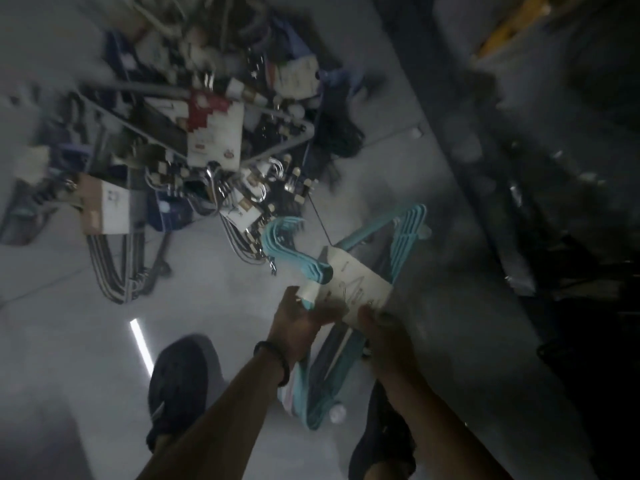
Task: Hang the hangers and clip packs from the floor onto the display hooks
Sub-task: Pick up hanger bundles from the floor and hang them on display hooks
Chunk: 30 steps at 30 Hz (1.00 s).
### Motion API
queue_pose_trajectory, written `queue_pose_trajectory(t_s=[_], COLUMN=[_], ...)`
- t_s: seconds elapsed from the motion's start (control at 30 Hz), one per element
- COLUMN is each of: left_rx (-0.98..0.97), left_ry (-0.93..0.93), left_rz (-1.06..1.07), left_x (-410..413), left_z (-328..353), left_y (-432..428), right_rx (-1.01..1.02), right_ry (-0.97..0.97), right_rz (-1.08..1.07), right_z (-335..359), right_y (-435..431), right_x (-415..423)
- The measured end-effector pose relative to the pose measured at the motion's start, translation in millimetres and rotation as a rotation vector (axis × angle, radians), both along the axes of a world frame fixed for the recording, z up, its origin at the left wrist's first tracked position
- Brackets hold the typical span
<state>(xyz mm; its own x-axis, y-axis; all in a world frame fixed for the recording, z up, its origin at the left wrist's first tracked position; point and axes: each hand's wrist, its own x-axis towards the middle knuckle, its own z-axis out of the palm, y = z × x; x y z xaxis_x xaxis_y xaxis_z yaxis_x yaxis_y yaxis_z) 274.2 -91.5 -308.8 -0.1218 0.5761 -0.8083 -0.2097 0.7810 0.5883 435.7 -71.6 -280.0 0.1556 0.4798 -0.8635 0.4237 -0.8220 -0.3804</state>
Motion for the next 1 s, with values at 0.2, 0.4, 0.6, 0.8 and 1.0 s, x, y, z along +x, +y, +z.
queue_pose_trajectory(t_s=[0.2,0.4,0.6,0.8,1.0], left_rx=[0.154,0.356,0.502,0.859,0.710], left_ry=[0.319,0.646,1.067,1.108,-0.113], left_rz=[-0.544,-1.125,-1.163,-0.003,-0.265], left_x=[-68.9,-105.4,-133.3,-114.5,-101.1], left_z=[201.7,463.8,704.1,806.6,924.0], left_y=[63.6,146.3,181.1,124.9,173.3], right_rx=[0.696,0.401,0.629,0.750,0.856], right_ry=[-0.398,-0.028,0.288,0.488,0.754], right_rz=[0.843,1.076,0.577,-0.070,-0.366], right_z=[207.5,434.3,620.8,768.3,870.5], right_y=[100.1,173.1,174.2,145.3,116.5], right_x=[0.7,-32.1,-55.4,-58.8,-64.8])
